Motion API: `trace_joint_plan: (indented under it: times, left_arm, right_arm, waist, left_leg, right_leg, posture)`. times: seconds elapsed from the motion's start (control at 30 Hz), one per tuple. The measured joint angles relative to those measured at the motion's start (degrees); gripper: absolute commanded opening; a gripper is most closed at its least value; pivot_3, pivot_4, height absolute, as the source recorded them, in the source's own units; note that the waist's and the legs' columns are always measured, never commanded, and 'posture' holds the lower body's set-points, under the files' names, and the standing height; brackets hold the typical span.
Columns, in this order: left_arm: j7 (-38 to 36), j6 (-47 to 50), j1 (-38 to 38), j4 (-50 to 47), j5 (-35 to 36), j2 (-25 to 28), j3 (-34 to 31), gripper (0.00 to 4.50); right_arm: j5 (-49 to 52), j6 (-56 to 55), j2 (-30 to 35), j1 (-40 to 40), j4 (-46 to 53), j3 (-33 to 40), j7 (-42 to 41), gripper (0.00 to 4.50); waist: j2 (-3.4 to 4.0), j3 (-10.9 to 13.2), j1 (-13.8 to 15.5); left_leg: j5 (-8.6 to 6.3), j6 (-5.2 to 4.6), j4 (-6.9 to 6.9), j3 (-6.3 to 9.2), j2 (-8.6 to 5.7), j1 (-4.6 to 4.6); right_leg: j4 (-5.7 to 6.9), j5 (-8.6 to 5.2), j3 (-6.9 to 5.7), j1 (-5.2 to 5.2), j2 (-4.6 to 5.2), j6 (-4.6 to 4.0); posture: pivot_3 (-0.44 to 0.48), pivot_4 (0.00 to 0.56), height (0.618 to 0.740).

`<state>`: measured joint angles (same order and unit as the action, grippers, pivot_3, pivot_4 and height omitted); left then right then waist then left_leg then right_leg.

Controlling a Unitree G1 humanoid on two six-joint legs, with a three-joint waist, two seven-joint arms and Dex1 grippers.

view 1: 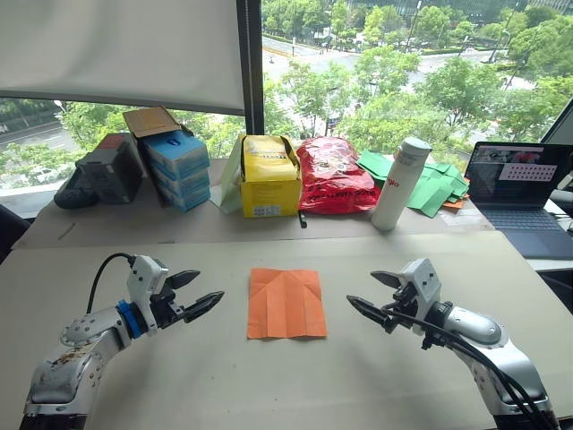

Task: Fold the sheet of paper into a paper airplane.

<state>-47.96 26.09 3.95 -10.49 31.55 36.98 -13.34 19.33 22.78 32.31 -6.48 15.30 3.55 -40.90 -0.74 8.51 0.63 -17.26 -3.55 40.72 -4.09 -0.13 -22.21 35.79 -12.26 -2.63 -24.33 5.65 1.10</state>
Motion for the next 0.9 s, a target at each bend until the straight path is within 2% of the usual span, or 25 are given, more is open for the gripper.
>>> trace_joint_plan:
  times: [0.37, 0.47, 0.57, 0.73, 0.83, 0.9]
  left_arm:
    - [0.4, 0.1, 2.1, -1.0, -0.8, -0.1, 1.5, 4.50]
    - [-0.1, 0.2, 3.2, -0.4, -0.8, -0.6, 2.7, 3.74]
    - [-0.6, 0.2, 5.8, 0.1, -1.0, -1.6, 4.5, 2.79]
    - [-3.5, -2.2, 10.9, 2.8, -5.5, -3.5, 13.5, 1.06]
    - [-4.5, -3.3, 13.1, 6.3, -8.1, -4.3, 16.5, 0.04]
    - [-5.1, -4.8, 14.6, 8.3, -10.0, -4.6, 18.3, 0.04]
  right_arm:
    - [-0.1, 0.0, -0.3, 0.0, 0.0, -0.5, 1.2, 4.49]
    - [-0.1, 0.0, -0.4, 0.0, 0.1, -0.5, 1.7, 4.50]
    - [-0.2, 0.0, -0.6, 0.1, 0.4, -0.8, 2.2, 4.50]
    - [-0.8, 0.0, -1.1, 0.2, 0.6, -1.8, 2.7, 4.50]
    - [-1.6, 0.0, -1.2, 0.5, 0.6, -2.6, 2.9, 4.50]
    - [-2.3, 0.0, -1.3, 0.6, 0.6, -2.9, 3.5, 4.50]
  waist:
    - [0.00, 0.0, 0.0]
    - [0.00, 0.0, 0.1]
    - [0.00, 0.0, 0.1]
    - [0.00, 0.0, 0.1]
    - [0.00, 0.0, -0.1]
    - [0.00, 0.0, -0.1]
  left_leg:
    - [0.01, 0.02, 0.00, 0.00, 0.00, 0.00]
    - [0.01, 0.01, 0.00, 0.00, -0.01, 0.00]
    - [0.01, 0.01, 0.02, 0.00, -0.02, -0.01]
    - [0.03, 0.03, 0.03, -0.08, -0.04, 0.01]
    - [0.01, -0.01, 0.02, -0.13, -0.01, 0.01]
    - [0.00, -0.03, 0.03, -0.14, -0.01, 0.02]
  right_leg:
    - [0.01, 0.00, 0.01, 0.00, -0.02, 0.00]
    - [0.01, 0.00, 0.00, 0.01, -0.03, 0.00]
    - [0.00, 0.00, 0.00, 0.03, -0.04, 0.01]
    - [0.01, 0.01, -0.08, 0.03, -0.18, 0.03]
    - [0.02, 0.01, -0.14, 0.00, -0.30, 0.03]
    - [0.03, 0.01, -0.14, -0.02, -0.31, 0.03]
  posture:
    - [0.000, 0.150, 0.740]
    - [0.000, 0.150, 0.740]
    - [0.000, 0.150, 0.740]
    - [0.000, 0.150, 0.740]
    - [0.000, 0.150, 0.740]
    - [0.000, 0.150, 0.740]
